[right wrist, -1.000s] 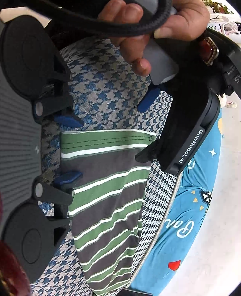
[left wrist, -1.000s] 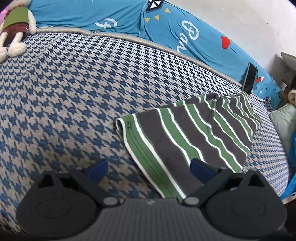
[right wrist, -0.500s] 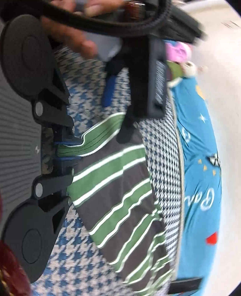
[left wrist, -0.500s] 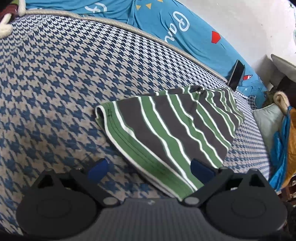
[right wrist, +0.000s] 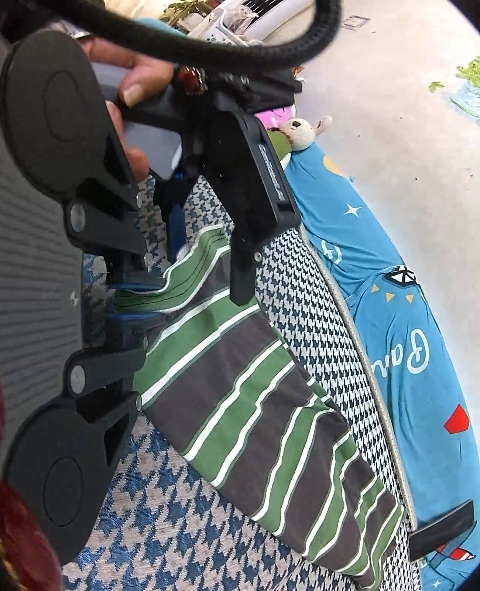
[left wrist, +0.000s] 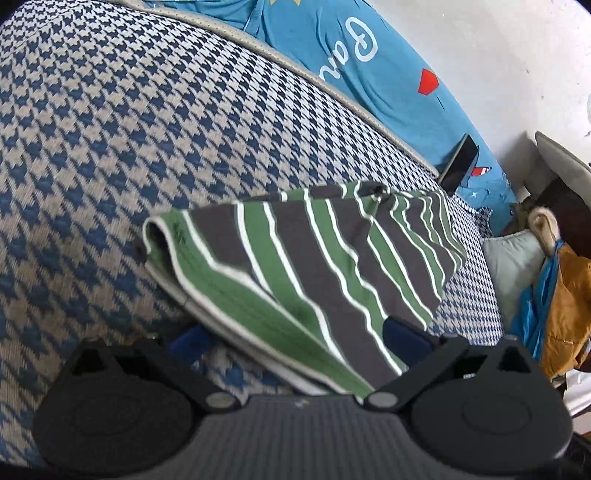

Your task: Fold clothes

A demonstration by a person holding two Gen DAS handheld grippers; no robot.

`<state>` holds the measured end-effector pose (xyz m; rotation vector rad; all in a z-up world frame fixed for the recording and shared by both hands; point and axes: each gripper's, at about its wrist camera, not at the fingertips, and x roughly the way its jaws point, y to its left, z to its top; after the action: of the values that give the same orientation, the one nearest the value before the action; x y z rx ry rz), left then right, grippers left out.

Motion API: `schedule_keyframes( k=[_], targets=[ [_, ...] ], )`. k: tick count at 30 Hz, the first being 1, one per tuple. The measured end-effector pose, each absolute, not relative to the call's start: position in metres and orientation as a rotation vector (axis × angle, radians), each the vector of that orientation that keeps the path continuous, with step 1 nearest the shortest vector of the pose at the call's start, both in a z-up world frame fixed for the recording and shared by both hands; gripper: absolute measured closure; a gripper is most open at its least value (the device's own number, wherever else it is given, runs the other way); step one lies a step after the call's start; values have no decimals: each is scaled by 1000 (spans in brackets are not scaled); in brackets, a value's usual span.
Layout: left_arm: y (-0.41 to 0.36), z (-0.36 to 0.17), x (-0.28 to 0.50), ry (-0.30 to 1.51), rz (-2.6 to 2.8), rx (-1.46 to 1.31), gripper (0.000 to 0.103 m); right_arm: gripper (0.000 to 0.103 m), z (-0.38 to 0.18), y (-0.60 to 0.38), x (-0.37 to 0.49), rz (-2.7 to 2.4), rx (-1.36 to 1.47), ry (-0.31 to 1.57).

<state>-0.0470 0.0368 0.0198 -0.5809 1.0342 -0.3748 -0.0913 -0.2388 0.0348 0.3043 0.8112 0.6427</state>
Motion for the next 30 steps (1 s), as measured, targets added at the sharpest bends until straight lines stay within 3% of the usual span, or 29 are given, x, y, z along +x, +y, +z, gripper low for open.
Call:
schedule_keyframes(
  k=[6,8,12,16,20,24,28,30],
  targets=[
    [36,22,-38,998,-356,-594,15,90,36,-244,-92,644,347,810],
    [40,23,-40,987,-377,-615,31,90,37,-244,-92,642,352,806],
    [39,21,-39,986,-340,-575,46,90,38,-241,-93,637,311,802],
    [43,16,-39,980,-301,-570,84,90,35,-232,-97,613,201,816],
    [44,17,-43,965,-281,-510,92,88,34,-218,-107,617,68,789],
    [41,20,-43,972,-280,-478,92,84,32,-209,-114,624,-15,766],
    [40,21,-43,985,-279,-464,92,68,30,-204,-119,639,-51,754],
    [37,21,-42,990,-282,-458,92,66,30,-201,-122,648,-73,735]
  ],
)
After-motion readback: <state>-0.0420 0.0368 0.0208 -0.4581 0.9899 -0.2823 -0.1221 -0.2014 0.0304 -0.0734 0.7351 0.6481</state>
